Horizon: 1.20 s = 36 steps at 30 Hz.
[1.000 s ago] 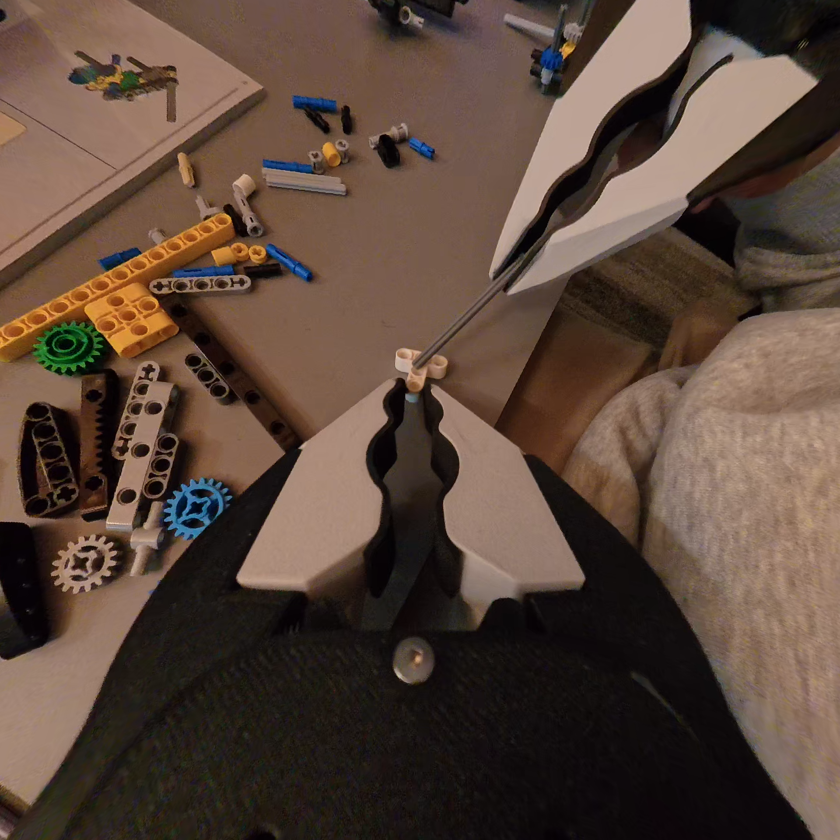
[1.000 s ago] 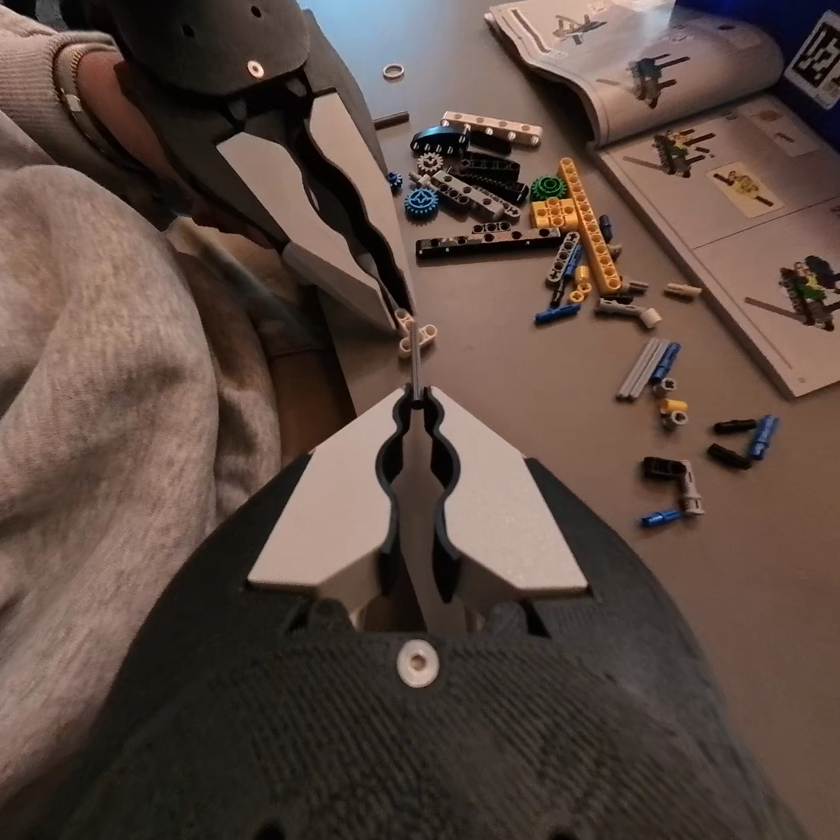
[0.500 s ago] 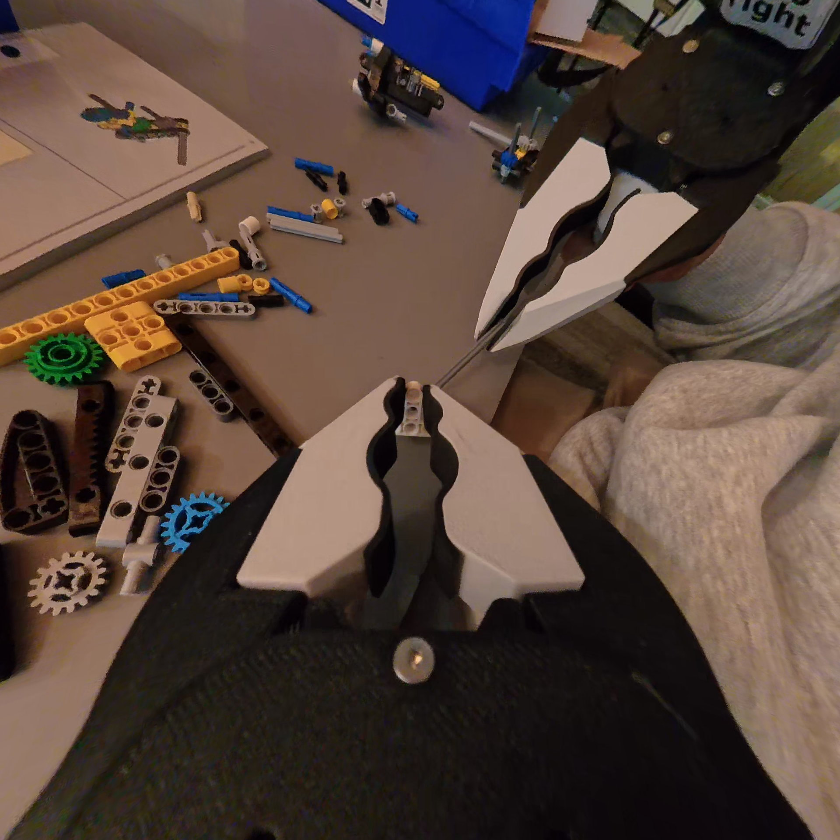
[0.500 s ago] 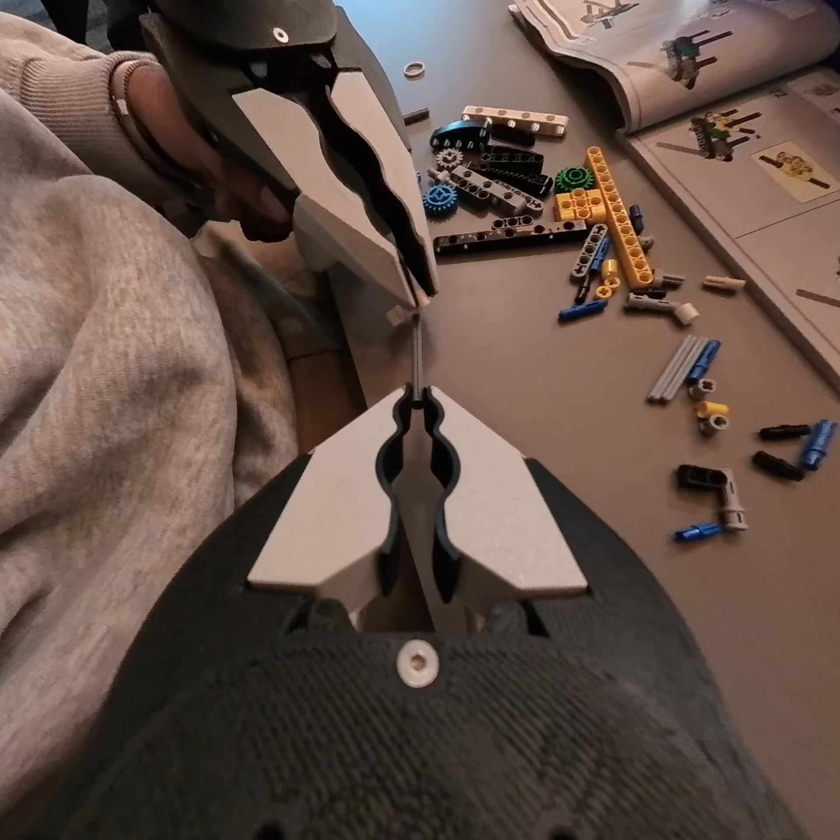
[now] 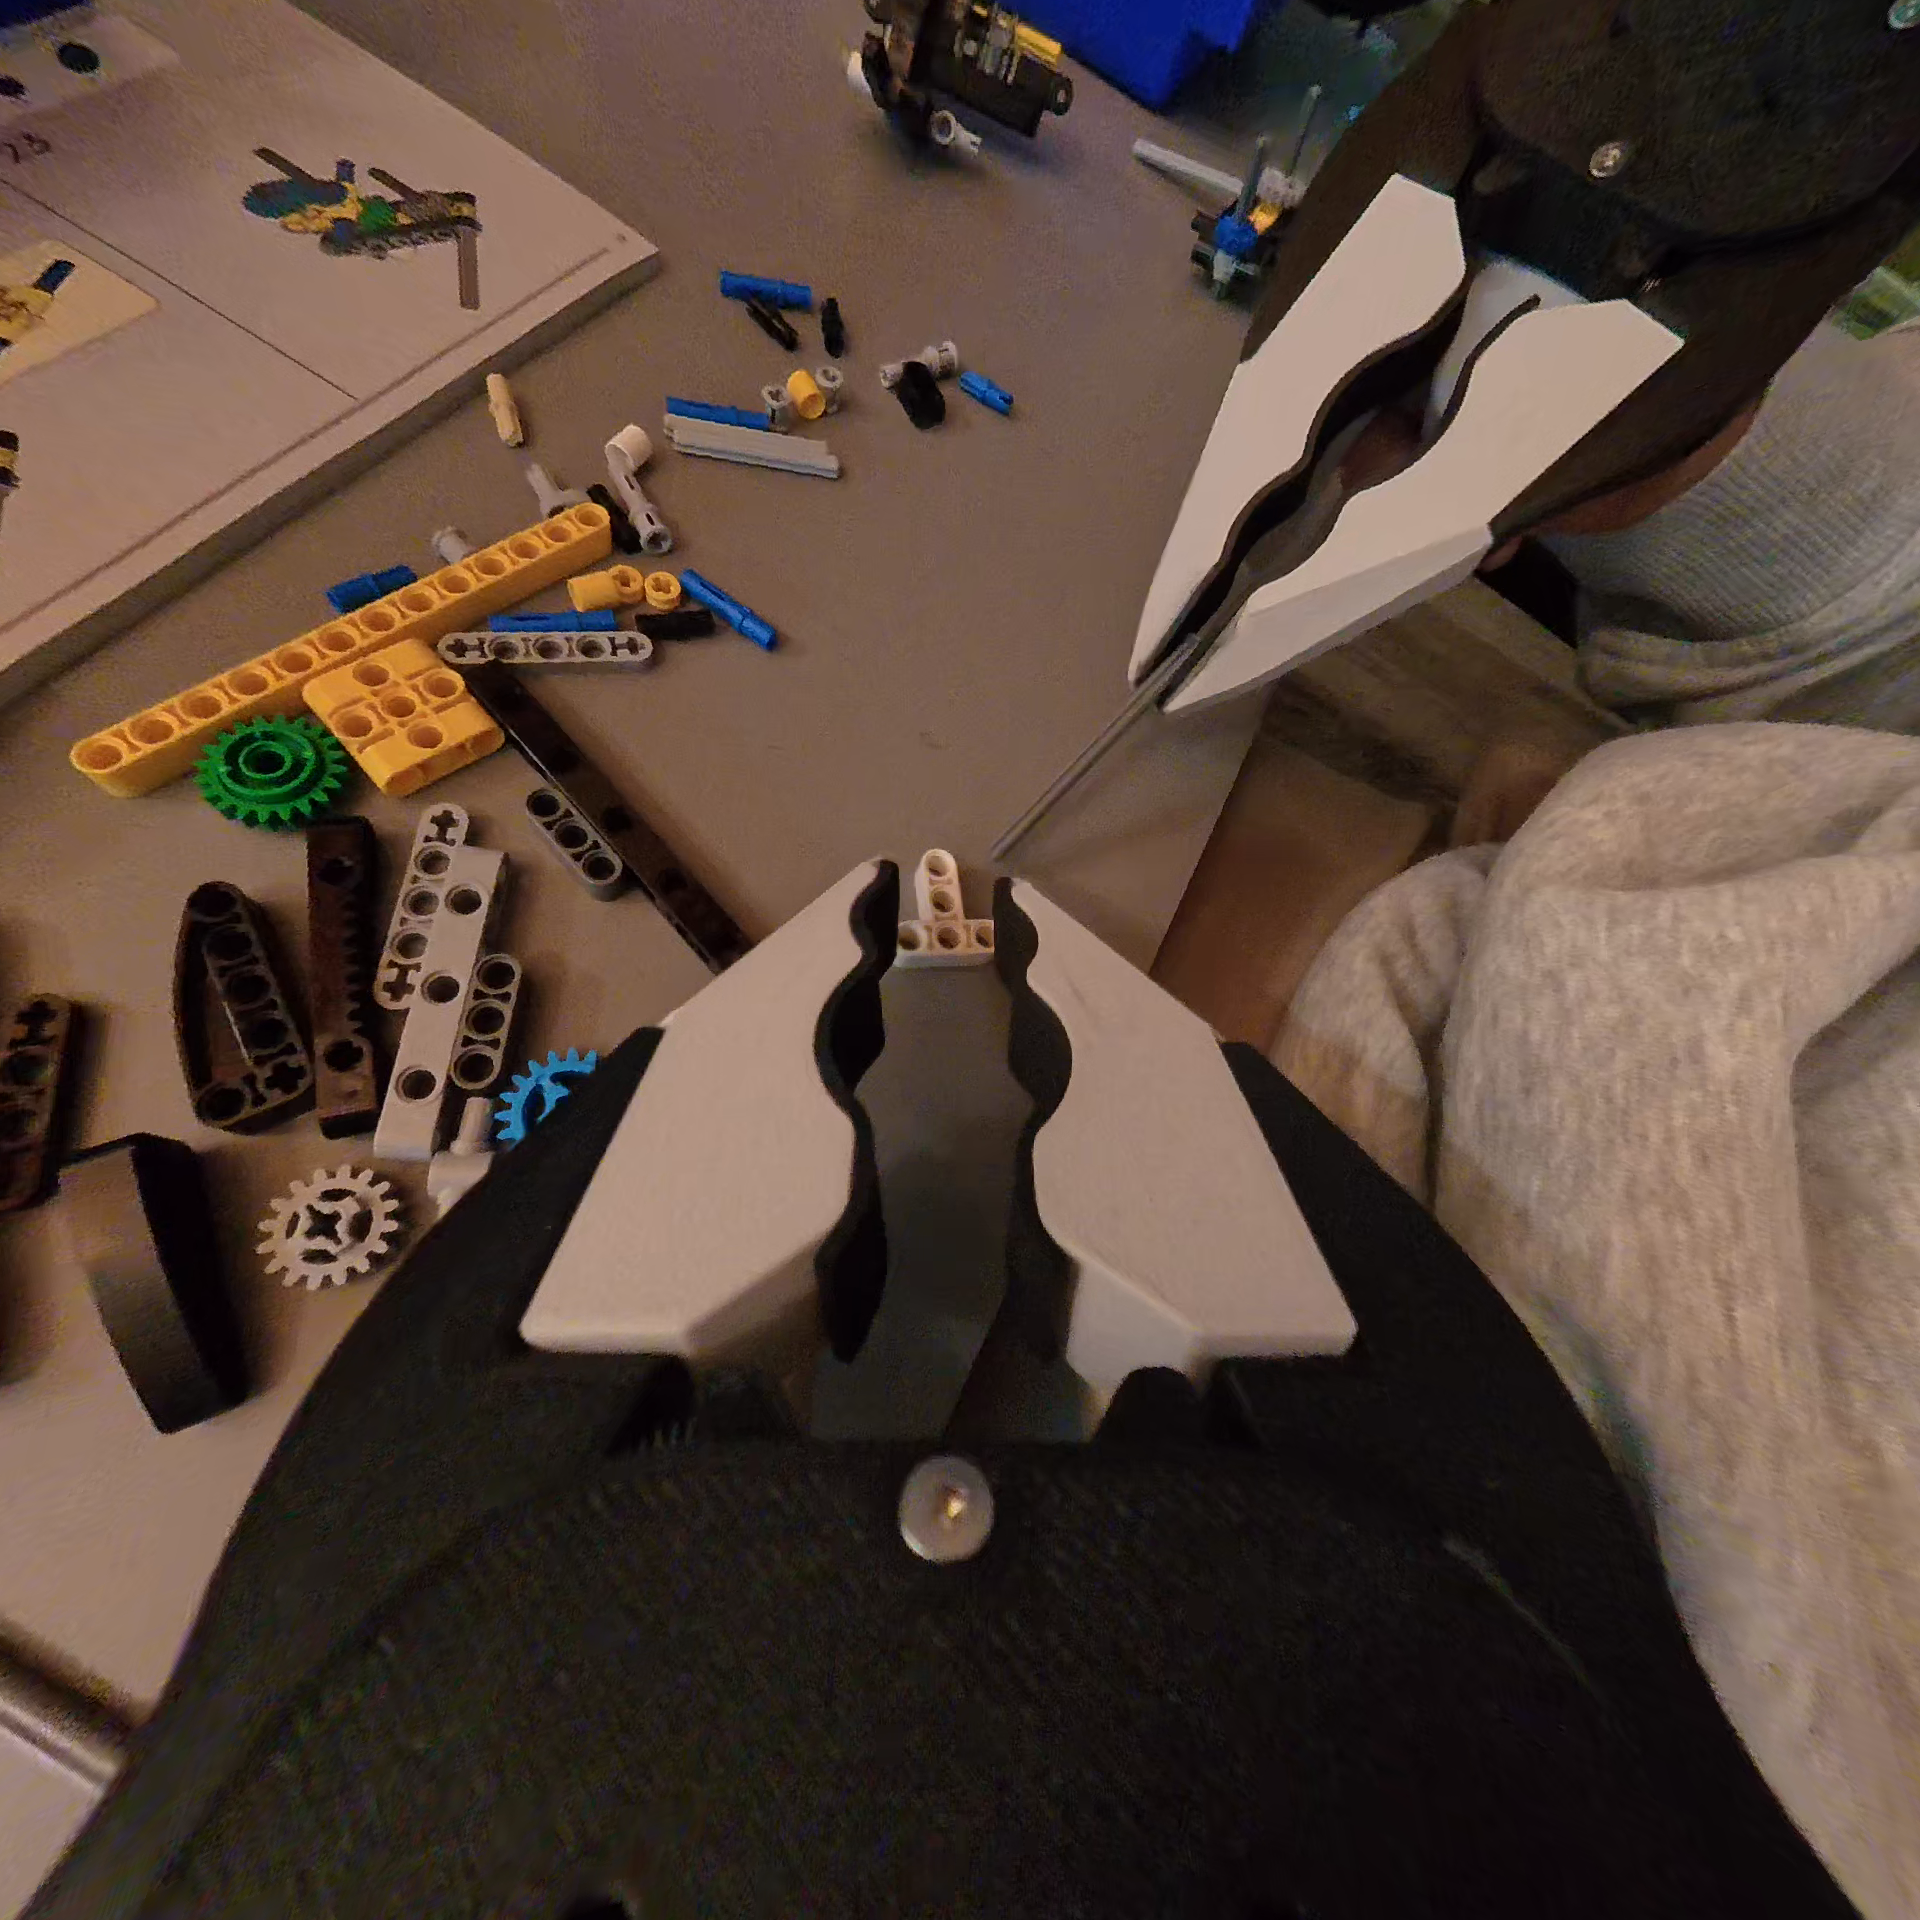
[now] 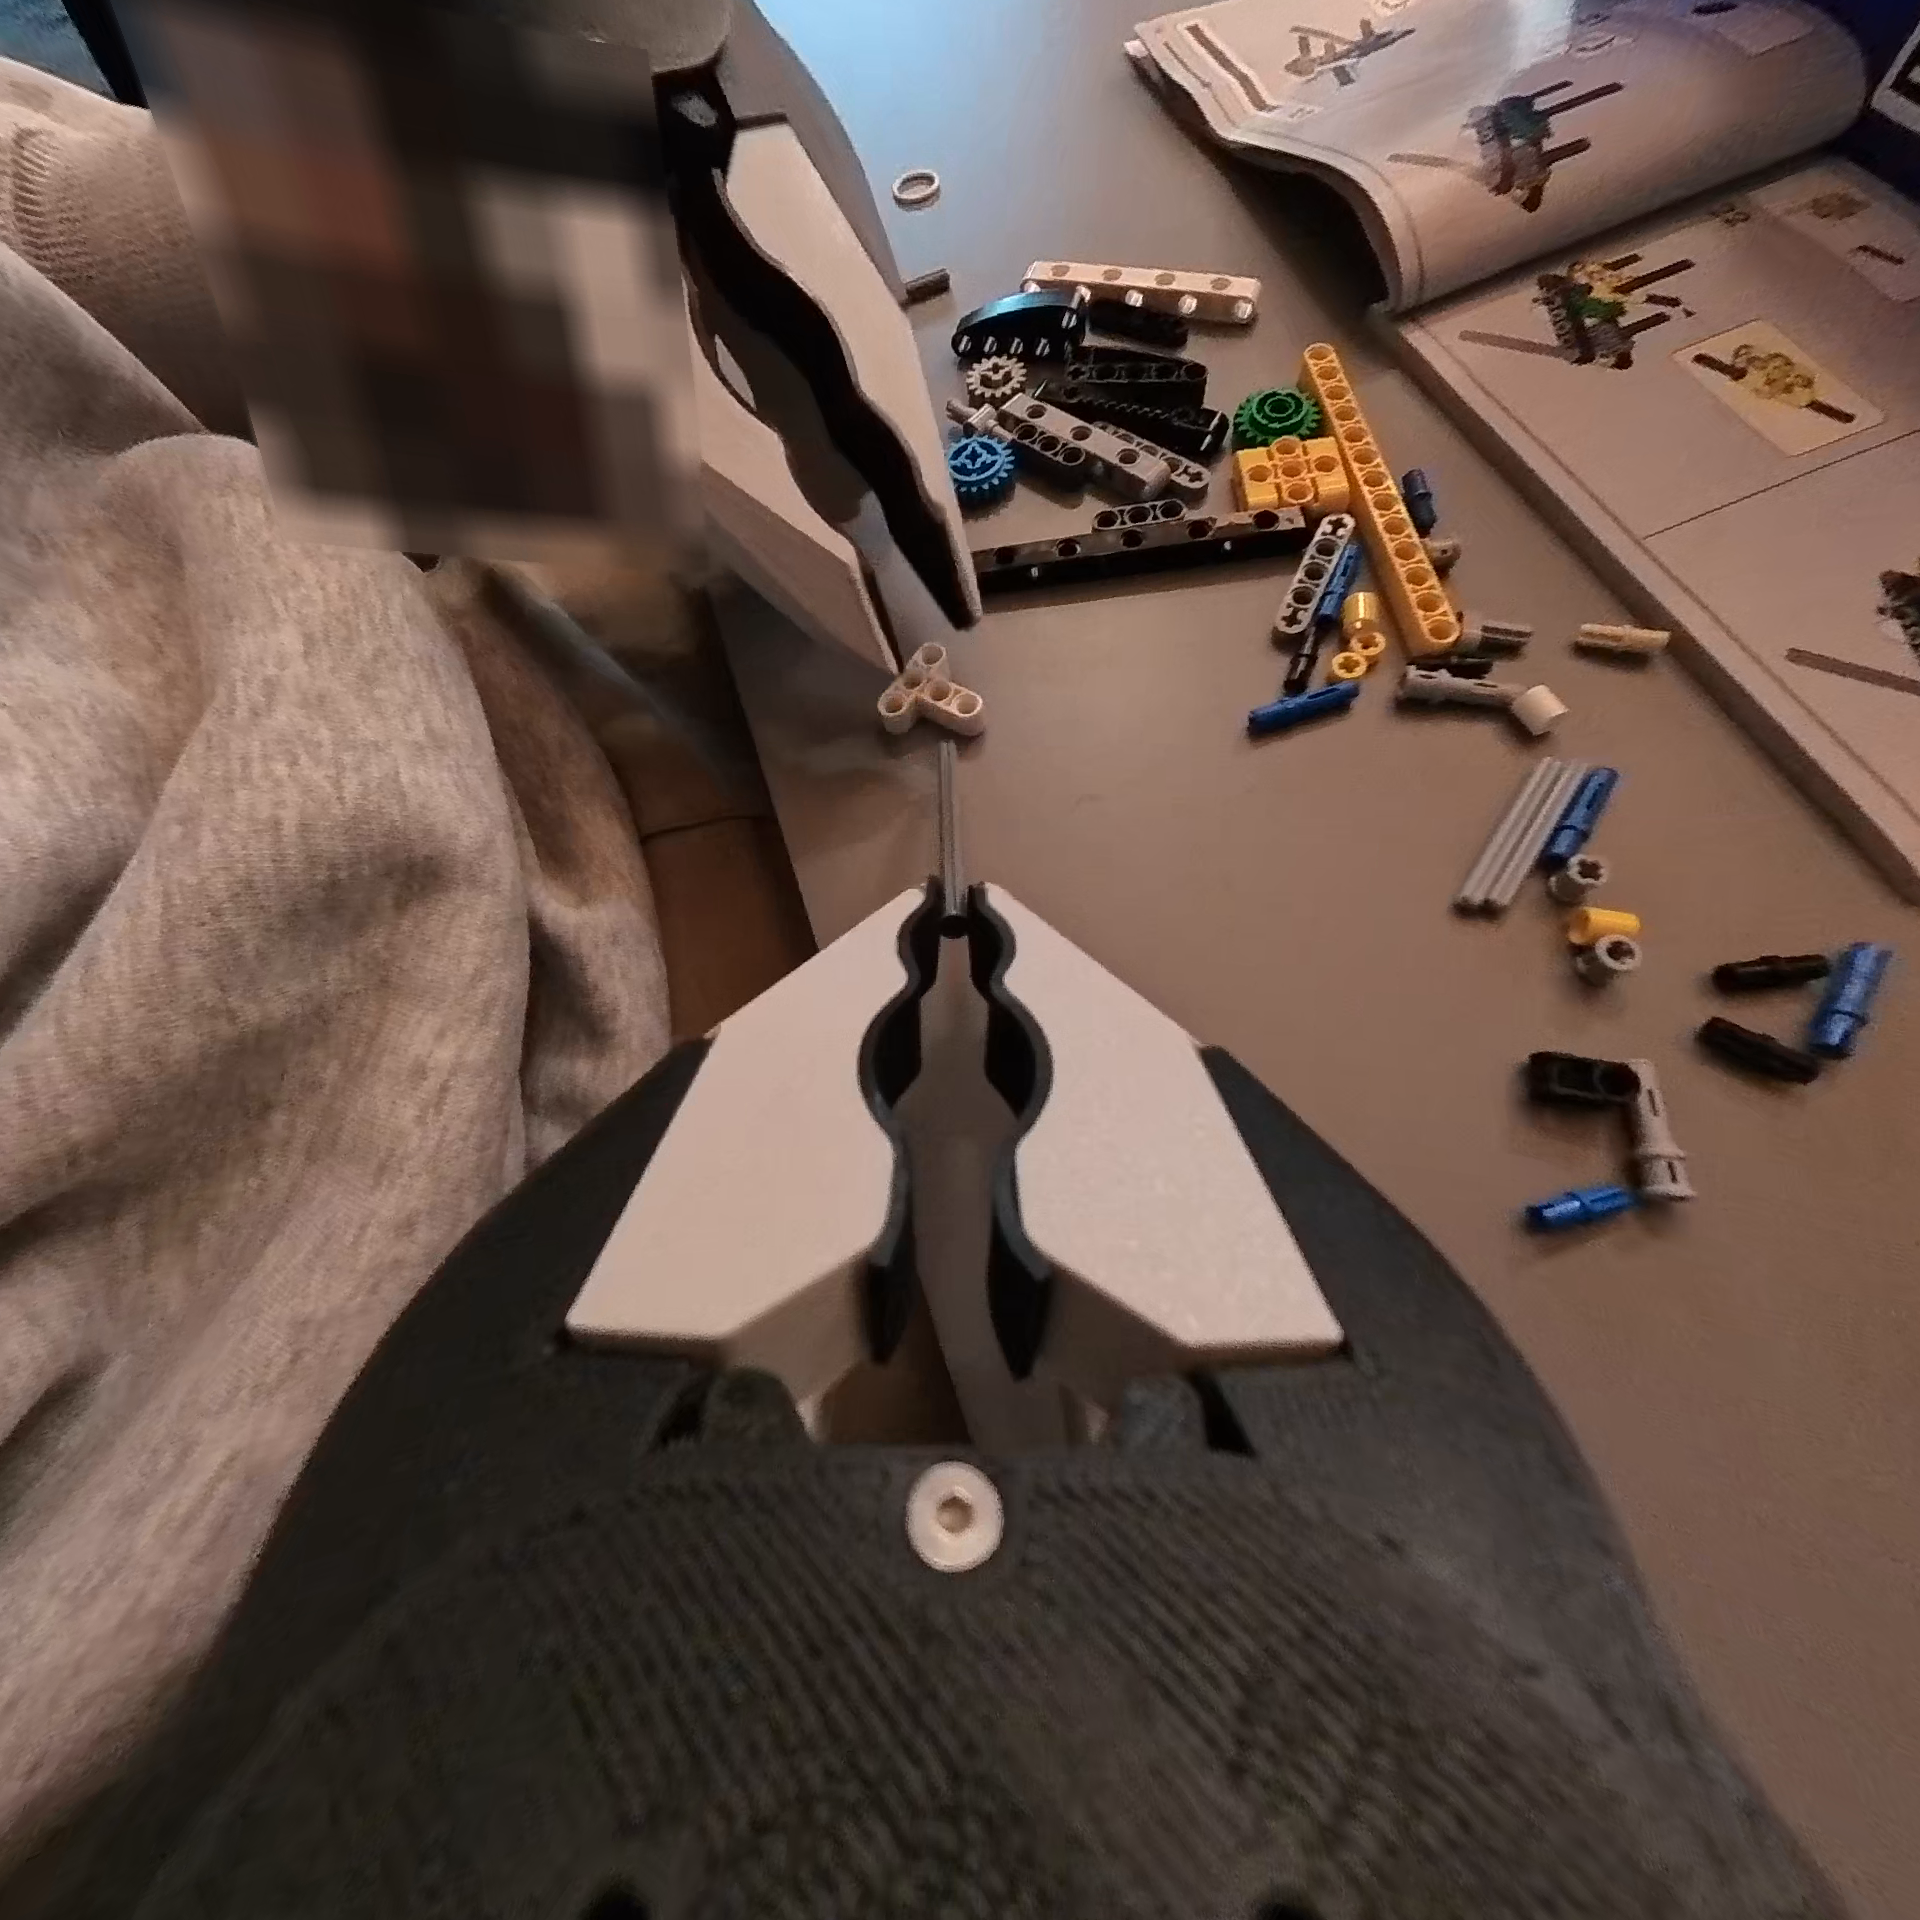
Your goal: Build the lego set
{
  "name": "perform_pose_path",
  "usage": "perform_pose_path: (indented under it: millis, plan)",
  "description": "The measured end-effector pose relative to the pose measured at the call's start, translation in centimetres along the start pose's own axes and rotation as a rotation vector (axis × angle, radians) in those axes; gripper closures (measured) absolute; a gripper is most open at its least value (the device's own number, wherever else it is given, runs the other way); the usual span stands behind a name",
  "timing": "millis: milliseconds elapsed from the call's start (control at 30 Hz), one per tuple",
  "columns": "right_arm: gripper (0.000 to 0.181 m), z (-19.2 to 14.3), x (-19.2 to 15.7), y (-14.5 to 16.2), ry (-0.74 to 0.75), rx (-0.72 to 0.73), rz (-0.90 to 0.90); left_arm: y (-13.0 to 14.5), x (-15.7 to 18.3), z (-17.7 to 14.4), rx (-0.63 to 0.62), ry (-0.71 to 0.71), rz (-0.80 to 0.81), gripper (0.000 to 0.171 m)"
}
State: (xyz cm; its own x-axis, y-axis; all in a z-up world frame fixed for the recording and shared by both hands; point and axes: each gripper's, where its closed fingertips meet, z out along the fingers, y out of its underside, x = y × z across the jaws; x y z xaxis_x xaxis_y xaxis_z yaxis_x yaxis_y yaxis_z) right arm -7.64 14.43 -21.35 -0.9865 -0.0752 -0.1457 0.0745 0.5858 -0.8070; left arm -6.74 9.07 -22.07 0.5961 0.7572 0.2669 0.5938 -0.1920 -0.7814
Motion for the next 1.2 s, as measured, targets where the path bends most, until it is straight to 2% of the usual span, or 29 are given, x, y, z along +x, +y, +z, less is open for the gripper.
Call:
perform_pose_path:
  millis: [100,267,333,500,600,700,800,900,1033,1133,1200]
  plan:
    - [0.178,-0.2,0.4,-0.2,0.013,0.014,0.005,0.0,0.0,0.0,-0.025,-0.034,-0.001,0.154]
    - [0.178,-0.6,1.3,-0.3,0.053,0.029,0.014,0.6,-0.6,0.4,-0.137,-0.19,0.01,0.156]
    - [0.177,-0.6,1.5,-0.3,0.061,0.03,0.015,0.9,0.3,0.7,-0.177,-0.172,0.014,0.149]
    - [0.177,-0.6,1.4,-0.3,0.059,0.03,0.011,0.5,-0.1,1.1,-0.18,-0.208,-0.008,0.149]
    - [0.177,-0.7,1.4,-0.3,0.059,0.035,0.01,1.1,-0.9,1.1,-0.22,-0.263,0.013,0.154]
    - [0.177,-0.6,1.5,-0.2,0.067,0.033,0.009,1.2,-0.7,1.3,-0.223,-0.247,0.013,0.165]
    - [0.177,-0.3,1.7,0.0,0.079,0.024,0.004,1.1,-0.7,1.4,-0.21,-0.236,0.01,0.166]
    - [0.177,-0.2,1.6,-0.2,0.081,0.033,-0.003,0.4,-0.9,1.3,-0.143,-0.219,-0.019,0.166]
    - [0.177,-0.5,1.8,-1.0,0.092,0.078,-0.005,-2.1,-1.1,0.3,0.059,-0.113,-0.155,0.166]
    - [0.178,-1.3,1.9,-2.1,0.095,0.151,0.004,-4.3,-1.0,-1.4,0.267,0.069,-0.311,0.167]
    - [0.178,-2.0,1.8,-3.5,0.088,0.239,0.015,-6.1,-0.6,-3.1,0.423,0.261,-0.464,0.167]
